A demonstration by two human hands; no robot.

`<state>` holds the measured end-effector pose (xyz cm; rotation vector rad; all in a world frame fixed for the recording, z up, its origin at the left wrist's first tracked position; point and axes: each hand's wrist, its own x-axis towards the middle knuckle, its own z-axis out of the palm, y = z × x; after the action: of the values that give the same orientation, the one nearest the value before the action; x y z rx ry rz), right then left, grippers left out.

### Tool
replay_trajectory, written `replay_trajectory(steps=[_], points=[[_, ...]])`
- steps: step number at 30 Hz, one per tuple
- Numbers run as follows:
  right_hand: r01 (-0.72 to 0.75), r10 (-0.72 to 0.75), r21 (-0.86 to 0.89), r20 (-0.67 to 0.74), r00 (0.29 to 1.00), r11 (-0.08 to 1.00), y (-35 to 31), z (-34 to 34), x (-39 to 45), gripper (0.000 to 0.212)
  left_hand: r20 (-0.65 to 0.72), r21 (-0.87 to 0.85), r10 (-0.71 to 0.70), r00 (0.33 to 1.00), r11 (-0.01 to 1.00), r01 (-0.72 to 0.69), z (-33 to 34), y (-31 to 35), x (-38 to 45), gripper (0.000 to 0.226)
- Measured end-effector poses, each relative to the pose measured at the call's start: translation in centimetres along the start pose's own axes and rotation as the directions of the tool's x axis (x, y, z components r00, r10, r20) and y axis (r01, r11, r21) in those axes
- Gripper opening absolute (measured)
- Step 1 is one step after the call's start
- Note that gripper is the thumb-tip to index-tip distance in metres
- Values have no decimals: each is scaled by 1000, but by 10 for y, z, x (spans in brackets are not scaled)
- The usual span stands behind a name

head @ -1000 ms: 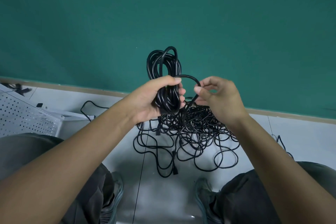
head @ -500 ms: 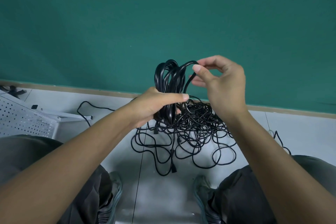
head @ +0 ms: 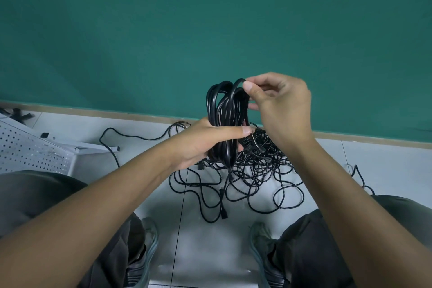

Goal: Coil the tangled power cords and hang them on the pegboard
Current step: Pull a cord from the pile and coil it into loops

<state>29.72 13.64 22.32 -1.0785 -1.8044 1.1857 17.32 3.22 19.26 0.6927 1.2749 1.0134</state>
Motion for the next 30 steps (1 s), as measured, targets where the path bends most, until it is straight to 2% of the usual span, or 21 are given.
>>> replay_trajectory(steps=[3, 6, 11, 16, 19, 24, 26, 28, 30], points=[[50, -50, -30, 7, 999, 998, -1, 1, -3, 6, 37, -65, -6, 999, 998, 8, 0, 0, -1, 25], [49, -49, -27, 21, 999, 998, -3, 0, -4, 8, 46, -75, -10, 999, 997, 13, 3, 1, -1, 40], [52, -51, -57, 24, 998, 997, -2, 0, -1, 15, 71, -79, -3, 998, 997, 9, 5, -2, -3, 48], [86, -83, -165, 26, 996, 982, -2, -2, 0, 25, 82, -101, -4, 997, 995, 12, 4, -6, -2, 36], [89, -81, -190, 49, 996, 978, -2, -4, 1, 26, 124, -182, 18, 992, 983, 5, 4, -9, 0, 35], [30, -16, -157, 90, 996, 987, 2, -3, -2, 26, 192, -337, 27, 981, 941, 40, 5, -10, 5, 34], [-14, 26, -76, 163, 986, 997, 3, -1, -7, 35, 159, -422, 39, 986, 906, 32, 3, -5, 7, 29], [-131, 113, 54, 262, 958, 990, 3, 5, -13, 44, 101, -496, 63, 993, 868, -5, -1, 1, 8, 25], [-256, 212, 79, 356, 910, 964, 6, 13, -18, 52, 22, -545, 91, 996, 836, -64, -7, 9, 9, 25]])
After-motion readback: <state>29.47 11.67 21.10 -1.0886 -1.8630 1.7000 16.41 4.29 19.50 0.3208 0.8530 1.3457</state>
